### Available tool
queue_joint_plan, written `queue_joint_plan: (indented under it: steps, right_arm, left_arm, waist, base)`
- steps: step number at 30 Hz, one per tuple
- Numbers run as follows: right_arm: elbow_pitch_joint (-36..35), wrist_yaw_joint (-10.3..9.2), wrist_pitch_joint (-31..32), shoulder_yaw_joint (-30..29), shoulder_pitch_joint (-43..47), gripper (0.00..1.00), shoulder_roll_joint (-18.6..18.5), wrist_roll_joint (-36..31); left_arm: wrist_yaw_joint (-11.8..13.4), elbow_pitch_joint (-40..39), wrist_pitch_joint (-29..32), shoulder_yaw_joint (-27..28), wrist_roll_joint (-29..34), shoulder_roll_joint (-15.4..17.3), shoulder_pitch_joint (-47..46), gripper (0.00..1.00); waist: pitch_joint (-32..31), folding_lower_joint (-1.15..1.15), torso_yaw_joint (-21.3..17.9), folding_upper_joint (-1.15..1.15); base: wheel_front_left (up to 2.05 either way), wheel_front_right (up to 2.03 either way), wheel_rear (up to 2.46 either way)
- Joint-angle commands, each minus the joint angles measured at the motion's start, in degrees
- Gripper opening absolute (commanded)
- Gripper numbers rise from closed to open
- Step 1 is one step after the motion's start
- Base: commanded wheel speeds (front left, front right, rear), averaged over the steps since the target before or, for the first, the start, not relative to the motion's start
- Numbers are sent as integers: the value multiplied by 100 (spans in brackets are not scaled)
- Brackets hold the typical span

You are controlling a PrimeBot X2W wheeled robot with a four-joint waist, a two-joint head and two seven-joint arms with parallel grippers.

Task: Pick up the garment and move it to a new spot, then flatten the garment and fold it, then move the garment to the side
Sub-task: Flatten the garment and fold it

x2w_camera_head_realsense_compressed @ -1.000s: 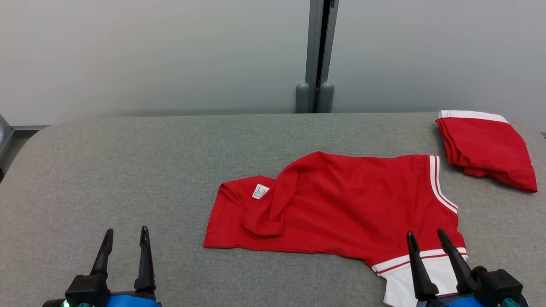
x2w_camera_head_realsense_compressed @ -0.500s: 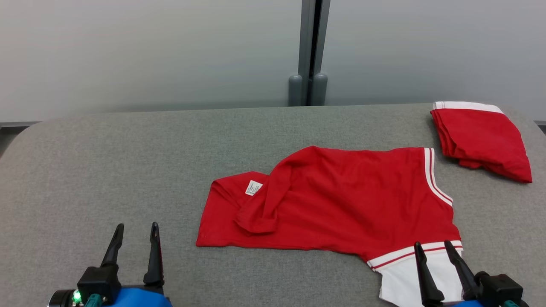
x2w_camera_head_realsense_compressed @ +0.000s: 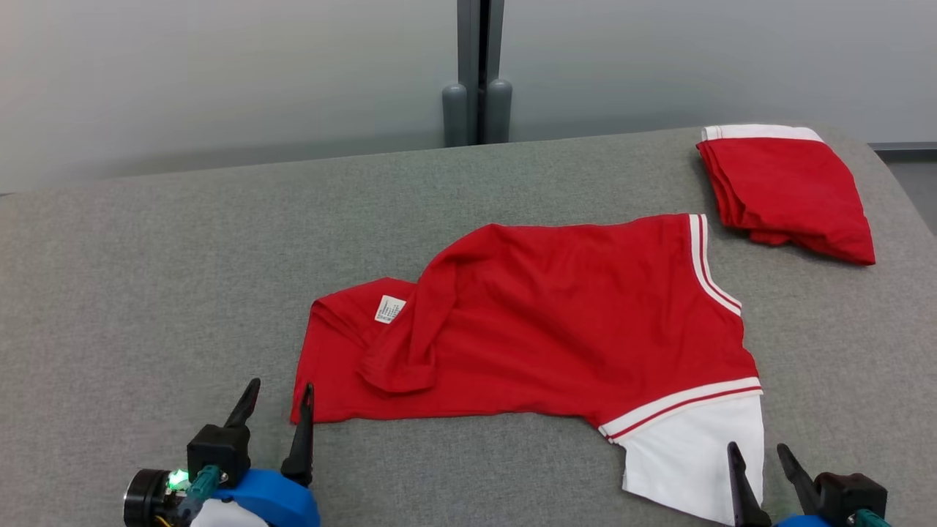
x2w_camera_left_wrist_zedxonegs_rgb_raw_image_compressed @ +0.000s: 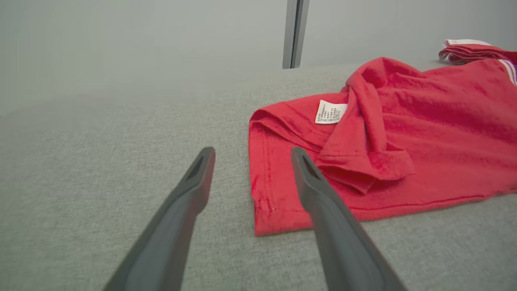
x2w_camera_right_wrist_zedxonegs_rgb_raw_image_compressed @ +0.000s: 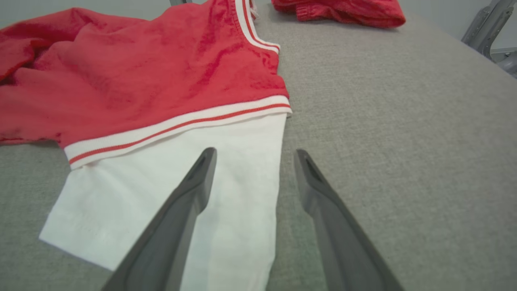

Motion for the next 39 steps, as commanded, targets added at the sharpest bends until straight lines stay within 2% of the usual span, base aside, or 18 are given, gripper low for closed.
queue_joint_plan:
  steps: [1, 12, 25, 31, 36, 37, 38, 39]
  right_arm:
    - [135, 1, 1, 28, -103, 100, -12, 57]
    - [878, 1, 16, 382, -358, 100, -10, 297]
    - [1333, 9, 20, 1148, -465, 100, 35, 895]
    - [1468, -1, 1, 1037, -537, 100, -147, 809]
    - [1664, -5, 160, 1087, -552, 100, -109, 837]
    - [1691, -4, 194, 1128, -553, 100, -92, 883]
    - [1715, -3, 215, 1187, -572, 83, -70, 910]
    - [1726, 1, 214, 1241, -591, 45, -54, 955]
  left_arm:
    - [-12, 182, -14, -86, -55, 65, -104, 100]
    - [-13, 1114, -14, -516, -472, 141, -470, 100]
    - [-14, 1692, -11, -782, -1088, 23, -650, 100]
    - [-14, 1822, -12, -932, -1362, 15, -844, 100]
    - [-14, 1938, -12, -996, -1514, 30, -954, 100]
    - [-14, 1963, -12, -1018, -1558, 24, -968, 87]
    - [-14, 1990, -12, -1040, -1597, 19, -993, 40]
    - [-14, 2008, -12, -1055, -1636, 18, -1035, 17]
  waist:
    - [30, -1, -42, 0]
    - [199, -1, -212, 0]
    - [114, -1, -273, 0]
    - [140, -1, -274, 0]
    - [142, -1, -276, 0]
    - [140, -1, -270, 0]
    - [140, -1, -263, 0]
    - [139, -1, -257, 0]
  base:
    - [0, 0, 0]
    - [0, 0, 0]
    - [0, 0, 0]
    - [0, 0, 0]
    - [0, 0, 0]
    - [0, 0, 0]
    - [0, 0, 0]
    - [0, 0, 0]
